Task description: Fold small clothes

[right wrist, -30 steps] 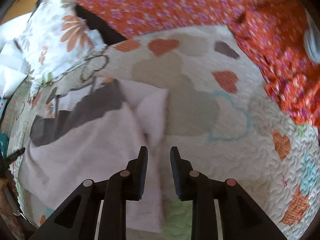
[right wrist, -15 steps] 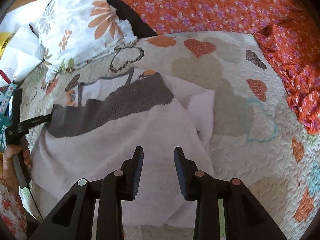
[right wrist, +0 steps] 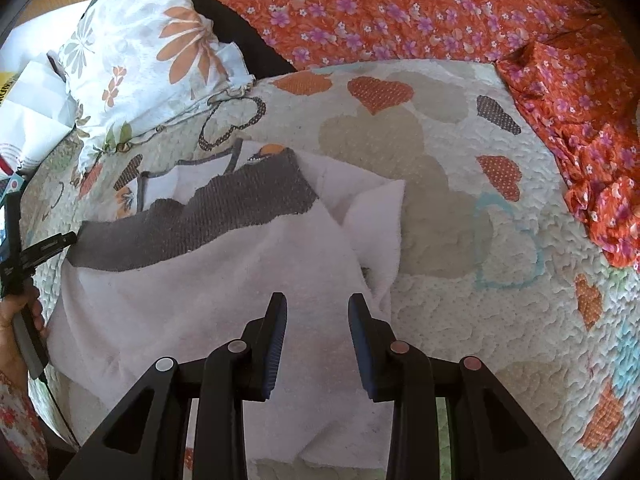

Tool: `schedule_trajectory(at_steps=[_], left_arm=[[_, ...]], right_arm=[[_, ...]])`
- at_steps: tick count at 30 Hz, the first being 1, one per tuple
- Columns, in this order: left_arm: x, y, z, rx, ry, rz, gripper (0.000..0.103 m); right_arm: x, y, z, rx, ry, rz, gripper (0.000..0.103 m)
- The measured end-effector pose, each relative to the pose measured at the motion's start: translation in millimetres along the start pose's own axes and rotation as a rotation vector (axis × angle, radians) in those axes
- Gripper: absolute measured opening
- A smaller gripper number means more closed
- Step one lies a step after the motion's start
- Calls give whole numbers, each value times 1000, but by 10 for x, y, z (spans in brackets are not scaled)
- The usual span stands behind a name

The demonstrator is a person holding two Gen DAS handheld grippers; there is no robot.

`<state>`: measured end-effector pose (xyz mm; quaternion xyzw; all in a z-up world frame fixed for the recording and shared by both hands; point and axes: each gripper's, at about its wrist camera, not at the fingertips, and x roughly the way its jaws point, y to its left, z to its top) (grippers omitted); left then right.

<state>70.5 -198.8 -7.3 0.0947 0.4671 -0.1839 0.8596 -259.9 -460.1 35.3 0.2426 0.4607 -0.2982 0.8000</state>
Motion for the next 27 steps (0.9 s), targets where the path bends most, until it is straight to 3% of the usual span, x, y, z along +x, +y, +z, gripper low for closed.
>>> schedule_trajectory(at_steps=[8, 11, 15, 19, 23, 27], left_arm=[[-415, 130, -374, 53, 2, -67, 58], [-471, 217, -599, 105, 53, -71, 60], [-389, 288, -947, 176, 141, 61, 60], [-466, 475, -1111, 144, 133, 100, 59], [-548, 615, -1224, 99, 151, 81, 57], [-630, 686, -1345, 80, 152, 117, 50]], right_arm=[[-40, 16, -120, 8, 24, 46, 35], [-30, 78, -211, -26, 42, 33, 47], [26, 108, -368, -87, 59, -55, 48], [118, -32, -531, -79, 118, -119, 66], [119, -309, -676, 49, 143, -50, 74], [47, -451, -802, 114, 149, -26, 78]])
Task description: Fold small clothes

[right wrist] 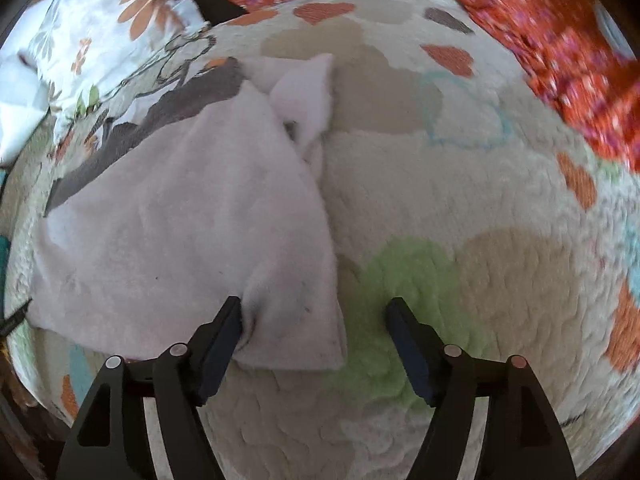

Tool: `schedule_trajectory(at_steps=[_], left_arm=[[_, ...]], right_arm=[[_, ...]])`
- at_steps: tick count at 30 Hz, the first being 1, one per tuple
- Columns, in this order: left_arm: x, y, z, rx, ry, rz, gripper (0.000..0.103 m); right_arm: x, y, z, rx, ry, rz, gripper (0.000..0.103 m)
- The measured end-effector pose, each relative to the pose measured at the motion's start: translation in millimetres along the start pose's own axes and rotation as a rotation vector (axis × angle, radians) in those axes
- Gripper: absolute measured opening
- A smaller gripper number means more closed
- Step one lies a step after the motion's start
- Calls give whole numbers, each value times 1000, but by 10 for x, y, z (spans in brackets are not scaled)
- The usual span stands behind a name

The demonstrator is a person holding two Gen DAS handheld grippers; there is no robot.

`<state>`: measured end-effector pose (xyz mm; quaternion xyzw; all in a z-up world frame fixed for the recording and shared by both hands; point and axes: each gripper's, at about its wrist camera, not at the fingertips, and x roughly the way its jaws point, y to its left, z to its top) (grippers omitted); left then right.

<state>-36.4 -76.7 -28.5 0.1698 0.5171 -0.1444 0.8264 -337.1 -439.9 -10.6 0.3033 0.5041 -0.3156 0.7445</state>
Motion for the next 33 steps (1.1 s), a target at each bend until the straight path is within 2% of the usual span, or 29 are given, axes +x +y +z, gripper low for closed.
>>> schedule_trajectory(at_steps=[2, 5, 8, 12, 16, 20, 23, 25, 33], left_arm=[[-39, 54, -49, -25, -2, -16, 50], [-166, 127, -124, -63, -38, -85, 50], [-301, 136, -167, -69, -89, -97, 50], [-381, 87, -158, -79, -118, -134, 51], [-430, -8, -126, -56, -143, -105, 53], [-545, -108, -132, -19, -201, -66, 61], [-618, -174, -117, 13, -235, -50, 67], [-626, -203, -105, 23, -236, -63, 69], [-573, -305, -60, 31, -207, -76, 70]], right_arm=[[-48, -51, -54, 19, -4, 11, 78], [-191, -160, -174, 100, -28, 31, 78], [-435, -278, -262, 181, -126, 80, 78], [-667, -281, -321, 184, -203, 111, 78], [-637, -122, -347, 131, -192, 122, 78], [-499, 133, -372, 66, -162, 125, 78], [-451, 377, -343, -24, -176, 118, 78], [-453, 505, -351, -73, -188, 113, 78], [-336, 1093, -418, -256, -193, 105, 78]])
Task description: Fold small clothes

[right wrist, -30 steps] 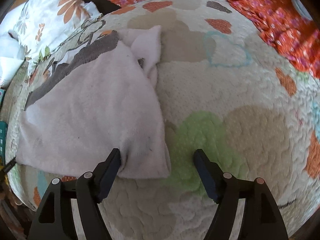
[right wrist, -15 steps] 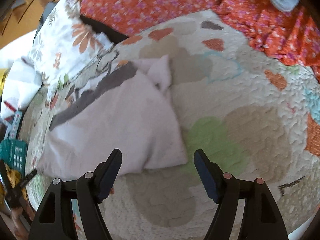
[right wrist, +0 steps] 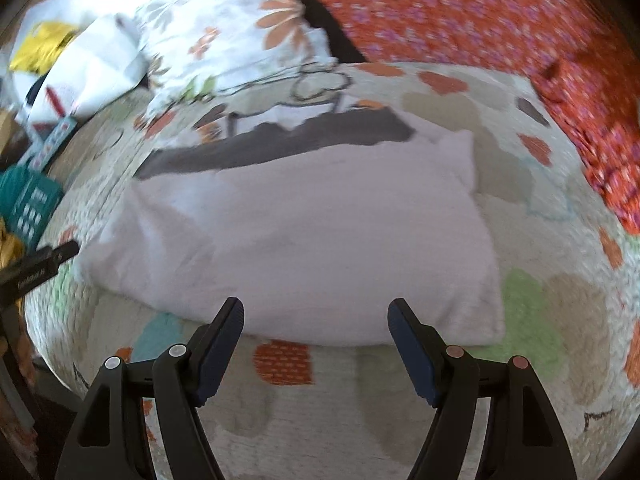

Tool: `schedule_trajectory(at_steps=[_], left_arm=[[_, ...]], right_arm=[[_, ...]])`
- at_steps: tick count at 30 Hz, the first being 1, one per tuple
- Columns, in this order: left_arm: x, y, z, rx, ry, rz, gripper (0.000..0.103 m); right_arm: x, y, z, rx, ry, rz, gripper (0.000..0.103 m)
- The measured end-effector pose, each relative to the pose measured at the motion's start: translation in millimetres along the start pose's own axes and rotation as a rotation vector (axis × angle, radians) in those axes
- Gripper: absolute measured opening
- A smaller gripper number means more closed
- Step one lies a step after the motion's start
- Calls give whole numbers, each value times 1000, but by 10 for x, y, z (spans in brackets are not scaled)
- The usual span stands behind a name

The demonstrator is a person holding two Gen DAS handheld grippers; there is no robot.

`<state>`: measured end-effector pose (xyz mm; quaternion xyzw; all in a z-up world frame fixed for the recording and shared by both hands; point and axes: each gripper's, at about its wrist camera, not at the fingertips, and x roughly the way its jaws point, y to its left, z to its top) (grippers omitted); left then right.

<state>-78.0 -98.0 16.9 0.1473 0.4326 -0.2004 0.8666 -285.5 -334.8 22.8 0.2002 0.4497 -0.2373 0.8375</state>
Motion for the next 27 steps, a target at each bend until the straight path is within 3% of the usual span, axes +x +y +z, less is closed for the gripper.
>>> schedule_trajectory(at_steps=[15, 27], left_arm=[[119, 119, 45, -38, 48, -19, 70], [204, 266, 152, -54, 50, 10, 70]], right_arm=[[328, 592, -36, -116, 54, 44, 79], [448, 1058, -57, -228, 37, 35, 79]])
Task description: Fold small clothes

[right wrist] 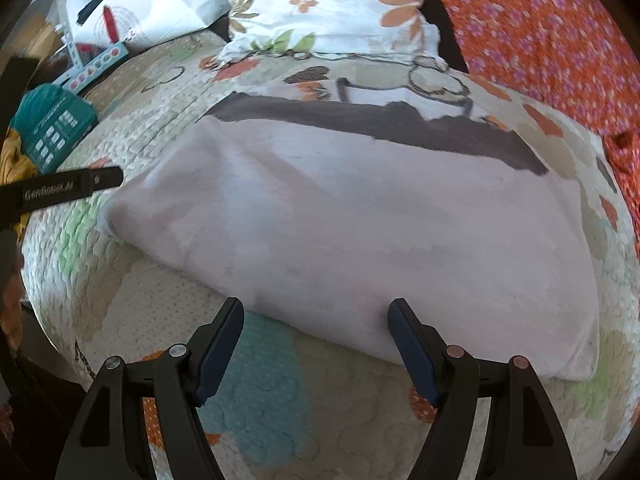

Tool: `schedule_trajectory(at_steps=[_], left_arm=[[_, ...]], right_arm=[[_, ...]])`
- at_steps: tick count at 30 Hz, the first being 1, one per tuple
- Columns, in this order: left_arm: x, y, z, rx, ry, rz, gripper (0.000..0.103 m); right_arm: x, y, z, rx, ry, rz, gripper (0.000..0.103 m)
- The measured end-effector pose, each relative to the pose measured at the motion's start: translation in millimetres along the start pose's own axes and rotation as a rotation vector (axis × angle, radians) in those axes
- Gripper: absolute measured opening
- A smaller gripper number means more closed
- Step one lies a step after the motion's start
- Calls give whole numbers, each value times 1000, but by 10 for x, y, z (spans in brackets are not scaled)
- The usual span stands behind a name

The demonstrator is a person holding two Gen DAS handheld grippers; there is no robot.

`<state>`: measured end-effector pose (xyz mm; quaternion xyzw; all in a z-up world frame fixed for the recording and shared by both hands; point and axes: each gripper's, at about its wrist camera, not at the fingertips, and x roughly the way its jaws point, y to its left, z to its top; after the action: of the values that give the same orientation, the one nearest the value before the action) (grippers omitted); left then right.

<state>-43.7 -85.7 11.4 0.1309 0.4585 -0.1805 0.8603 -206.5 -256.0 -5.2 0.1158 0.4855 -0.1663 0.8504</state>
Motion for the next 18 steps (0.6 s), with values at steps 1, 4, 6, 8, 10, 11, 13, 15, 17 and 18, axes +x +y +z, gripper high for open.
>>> schedule_trajectory(at_steps=[1, 4, 6, 8, 10, 11, 13, 15, 17, 18], left_arm=[[13, 7, 37, 2, -1, 0, 70], [96, 79, 241, -10, 3, -41, 71], [198, 152, 405, -21, 31, -104, 75], [301, 214, 518, -58, 84, -170, 75], [419, 238, 602, -116, 138, -267, 75], [499, 227, 658, -138, 165, -311, 75], [603, 183, 721, -134, 180, -323, 75], [721, 114, 803, -91, 188, -315, 75], [847, 51, 868, -52, 211, -341, 75], [910, 34, 892, -40, 226, -363, 75]], right_arm=[[12, 44, 3, -15, -4, -4, 79], [37, 154, 1, -50, -21, -18, 79], [62, 226, -4, -67, -32, -32, 79], [93, 296, -5, -84, -45, -49, 79], [128, 387, -3, -109, -60, -69, 79], [143, 439, -1, -125, -68, -79, 79], [165, 560, 5, -161, -83, -85, 79], [178, 671, 11, -186, -92, -83, 79], [189, 812, 17, -225, -108, -83, 79], [194, 902, 5, -254, -119, -90, 79]])
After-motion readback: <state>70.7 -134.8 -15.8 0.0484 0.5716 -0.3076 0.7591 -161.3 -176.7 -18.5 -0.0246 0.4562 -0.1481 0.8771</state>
